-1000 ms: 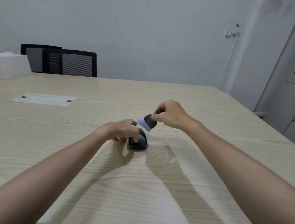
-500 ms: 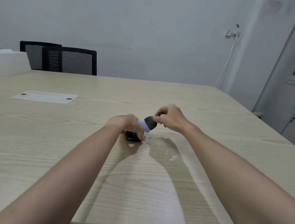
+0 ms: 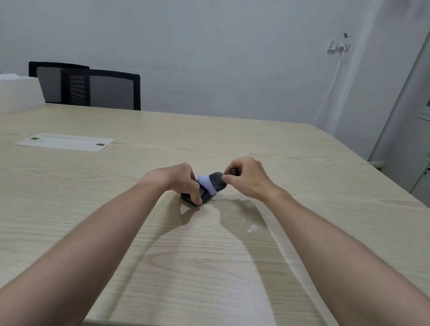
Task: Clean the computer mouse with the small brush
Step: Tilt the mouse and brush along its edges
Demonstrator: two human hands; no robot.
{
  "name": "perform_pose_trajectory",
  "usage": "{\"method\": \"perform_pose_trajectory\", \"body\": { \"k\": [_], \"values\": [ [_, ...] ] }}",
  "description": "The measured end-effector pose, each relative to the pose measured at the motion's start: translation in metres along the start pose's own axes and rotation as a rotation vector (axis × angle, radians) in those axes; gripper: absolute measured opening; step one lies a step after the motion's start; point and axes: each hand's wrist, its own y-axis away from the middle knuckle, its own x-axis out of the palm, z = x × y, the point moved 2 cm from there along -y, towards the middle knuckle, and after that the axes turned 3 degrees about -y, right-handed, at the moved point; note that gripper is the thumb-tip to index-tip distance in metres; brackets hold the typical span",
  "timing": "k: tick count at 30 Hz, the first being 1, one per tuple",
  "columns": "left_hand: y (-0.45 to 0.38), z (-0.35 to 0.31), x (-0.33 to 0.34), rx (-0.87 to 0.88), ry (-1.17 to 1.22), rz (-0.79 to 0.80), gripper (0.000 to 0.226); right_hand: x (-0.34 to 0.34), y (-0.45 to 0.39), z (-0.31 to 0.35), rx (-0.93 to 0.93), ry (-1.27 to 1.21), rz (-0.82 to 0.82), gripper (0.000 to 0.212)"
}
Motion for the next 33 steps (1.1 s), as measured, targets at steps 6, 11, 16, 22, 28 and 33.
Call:
{"method": "perform_pose_trajectory", "body": {
  "k": [6,11,16,22,28,33],
  "values": [
    [-0.003,-0.002,-0.001,0.039,-0.102,-0.047,0.048,-0.01,-0.001,0.005,-0.014,-0.04,-0.112,0.007],
    [-0.008,-0.005,-0.003,0.06,-0.137,-0.12,0.051,-0.001,0.003,0.011,-0.044,-0.08,-0.031,0.005],
    [-0.004,-0.007,-0.003,0.088,-0.205,-0.165,0.04,0.004,-0.005,0.005,0.015,0.065,-0.095,0.009],
    [-0.002,-0.003,0.007,0.273,-0.272,-0.21,0.031,-0.001,-0.002,0.016,-0.049,-0.041,-0.092,0.008],
    [0.001,-0.001,0.002,0.255,-0.216,-0.236,0.018,0.003,-0.005,0.008,0.002,0.087,-0.035,0.009],
    [-0.002,-0.002,0.001,0.196,-0.27,-0.203,0.035,-0.007,-0.005,0.018,-0.009,0.138,-0.154,0.01]
  ]
}}
